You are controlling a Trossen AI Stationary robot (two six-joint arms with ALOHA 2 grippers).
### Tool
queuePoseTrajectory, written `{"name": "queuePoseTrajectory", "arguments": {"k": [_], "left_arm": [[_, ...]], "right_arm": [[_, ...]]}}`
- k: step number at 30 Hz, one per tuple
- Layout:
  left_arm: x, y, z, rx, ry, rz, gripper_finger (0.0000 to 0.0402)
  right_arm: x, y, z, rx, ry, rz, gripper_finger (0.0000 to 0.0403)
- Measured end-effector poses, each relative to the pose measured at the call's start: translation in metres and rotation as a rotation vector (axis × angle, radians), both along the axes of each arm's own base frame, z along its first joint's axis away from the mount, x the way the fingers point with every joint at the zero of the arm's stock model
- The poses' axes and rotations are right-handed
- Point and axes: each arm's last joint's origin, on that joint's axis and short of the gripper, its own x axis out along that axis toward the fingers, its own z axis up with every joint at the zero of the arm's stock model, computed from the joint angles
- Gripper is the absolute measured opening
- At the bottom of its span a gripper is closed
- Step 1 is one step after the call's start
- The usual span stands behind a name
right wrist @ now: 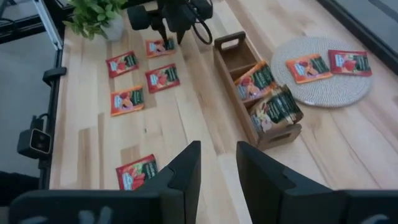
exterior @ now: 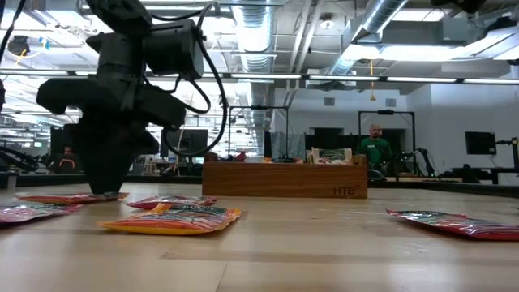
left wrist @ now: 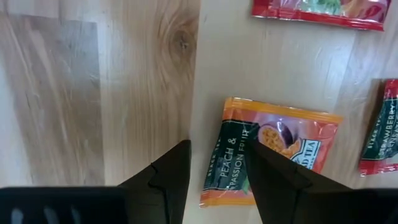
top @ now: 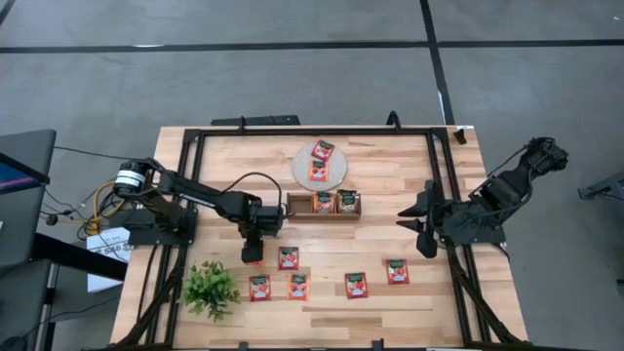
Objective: Pick & Place Tea
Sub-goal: Put the orange tea bag into the middle section of the wooden organizer
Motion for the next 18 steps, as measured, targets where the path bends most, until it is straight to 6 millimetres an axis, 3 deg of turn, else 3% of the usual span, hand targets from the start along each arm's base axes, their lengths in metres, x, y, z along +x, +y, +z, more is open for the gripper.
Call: {"name": "queuePoseTrajectory", "arguments": {"k": [5, 13, 18], "left_arm": [[0.0, 0.0, 0.0, -0.003, 0.002, 0.0, 0.0122], [-0.001, 0.001, -0.001, 0.014, 0.01, 0.009, 0.0011], [0.001, 0.001, 0.003, 0.025, 0.029, 0.009, 0.0001]], "right_arm": [[0.004, -0.001, 0.003, -0.003, -0.024, 0.03, 0.0095], [0.011, -0.005, 0.003, -0.022, -0.027, 0.025, 0.0095], [0.016, -0.009, -0.002, -0.065, 0.013, -0.013, 0.0095]]}}
